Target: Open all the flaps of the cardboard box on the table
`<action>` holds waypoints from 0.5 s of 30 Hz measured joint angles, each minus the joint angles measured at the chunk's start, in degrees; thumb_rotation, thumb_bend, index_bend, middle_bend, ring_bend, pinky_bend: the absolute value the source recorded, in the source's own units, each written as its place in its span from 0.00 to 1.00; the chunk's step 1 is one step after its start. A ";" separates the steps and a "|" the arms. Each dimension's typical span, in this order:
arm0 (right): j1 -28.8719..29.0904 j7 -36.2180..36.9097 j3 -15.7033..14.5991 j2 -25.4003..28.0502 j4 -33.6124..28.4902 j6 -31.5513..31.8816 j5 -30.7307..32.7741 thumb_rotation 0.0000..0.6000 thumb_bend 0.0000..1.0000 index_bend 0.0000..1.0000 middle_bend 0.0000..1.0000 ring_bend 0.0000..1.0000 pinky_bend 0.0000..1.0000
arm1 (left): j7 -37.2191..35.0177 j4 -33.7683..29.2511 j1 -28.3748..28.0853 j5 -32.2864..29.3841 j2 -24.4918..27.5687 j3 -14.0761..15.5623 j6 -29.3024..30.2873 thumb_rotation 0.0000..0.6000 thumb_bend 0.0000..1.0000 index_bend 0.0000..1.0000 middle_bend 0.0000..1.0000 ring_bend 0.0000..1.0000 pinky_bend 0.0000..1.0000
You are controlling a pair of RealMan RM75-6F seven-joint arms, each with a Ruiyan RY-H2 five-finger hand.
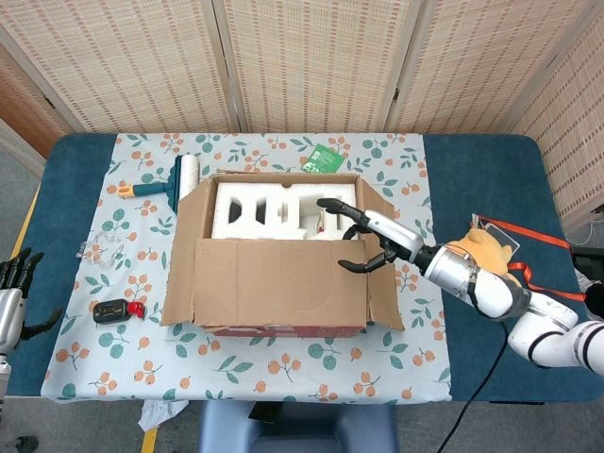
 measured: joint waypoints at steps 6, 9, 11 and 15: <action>-2.00 -5.26 1.60 6.13 -9.66 1.83 2.22 1.00 0.41 0.00 0.00 0.00 0.42 | 0.58 1.24 -0.07 1.43 -1.70 -0.22 2.06 1.00 0.34 0.00 0.00 0.00 0.00; -3.56 -8.23 1.95 9.40 -15.13 3.06 2.53 1.00 0.41 0.00 0.00 0.00 0.42 | 0.99 0.78 -0.28 1.70 -1.77 -0.16 1.89 1.00 0.34 0.00 0.00 0.00 0.00; -5.02 -10.23 2.00 11.60 -18.99 4.25 2.43 1.00 0.41 0.00 0.00 0.00 0.42 | 1.35 0.52 -0.48 2.41 -1.77 0.07 1.82 1.00 0.34 0.00 0.00 0.00 0.00; -8.43 -13.89 1.45 15.29 -25.90 6.75 1.21 1.00 0.41 0.00 0.00 0.00 0.42 | 2.00 0.07 -1.07 3.89 -1.93 0.52 1.67 1.00 0.34 0.00 0.00 0.00 0.00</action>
